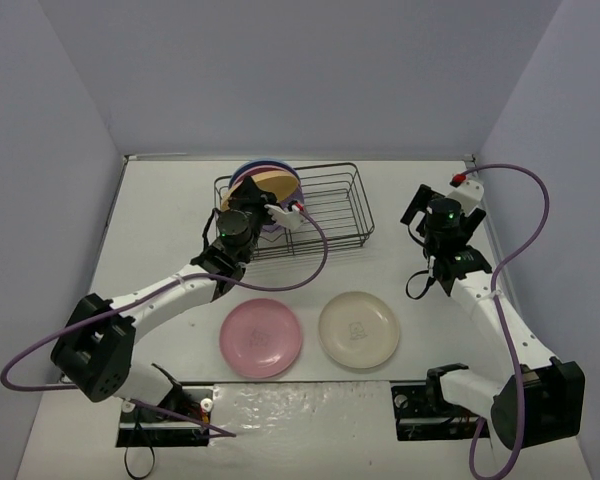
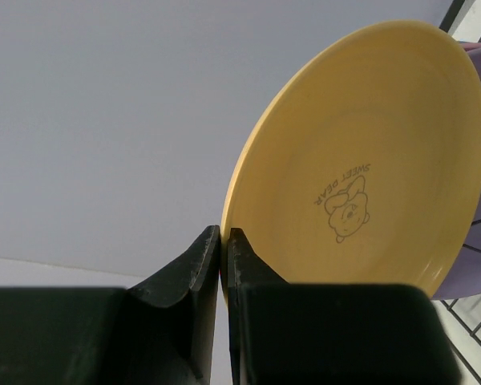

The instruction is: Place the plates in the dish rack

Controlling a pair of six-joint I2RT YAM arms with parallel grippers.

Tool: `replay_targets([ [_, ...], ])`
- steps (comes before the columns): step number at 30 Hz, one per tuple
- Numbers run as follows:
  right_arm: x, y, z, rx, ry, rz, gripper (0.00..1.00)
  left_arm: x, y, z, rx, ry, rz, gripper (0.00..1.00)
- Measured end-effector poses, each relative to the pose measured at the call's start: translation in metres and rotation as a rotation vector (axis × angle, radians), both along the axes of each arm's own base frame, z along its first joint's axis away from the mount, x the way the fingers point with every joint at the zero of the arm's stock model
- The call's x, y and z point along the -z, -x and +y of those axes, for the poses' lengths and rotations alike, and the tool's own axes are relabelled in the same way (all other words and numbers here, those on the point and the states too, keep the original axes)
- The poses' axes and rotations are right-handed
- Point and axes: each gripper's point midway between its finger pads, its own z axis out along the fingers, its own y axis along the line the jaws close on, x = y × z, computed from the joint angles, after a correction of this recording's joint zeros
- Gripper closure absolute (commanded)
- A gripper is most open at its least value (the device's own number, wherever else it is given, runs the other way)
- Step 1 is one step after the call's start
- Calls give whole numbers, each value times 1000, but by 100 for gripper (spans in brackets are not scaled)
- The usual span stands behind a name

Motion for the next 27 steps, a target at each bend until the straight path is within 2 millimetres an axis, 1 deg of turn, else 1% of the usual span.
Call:
replay_targets([
  [5, 0, 0, 0, 0, 0, 1, 0, 21, -6, -4, -1, -75, -1, 100],
  [7, 0, 0, 0, 0, 0, 1, 0, 26, -6, -6, 6, -97, 1, 100],
  [12, 0, 0, 1, -4, -2, 1, 0, 26, -6, -15, 23, -124, -22, 100],
  [19, 0, 0, 1, -5, -3, 1, 0, 28, -10, -19, 29, -160, -47, 100],
  [23, 1, 0, -1, -2, -3, 1, 0, 33, -10, -21, 40, -182, -36, 100],
  [27, 0, 0, -1, -1, -3, 1, 0, 43, -9, -24, 60, -203, -6, 100],
])
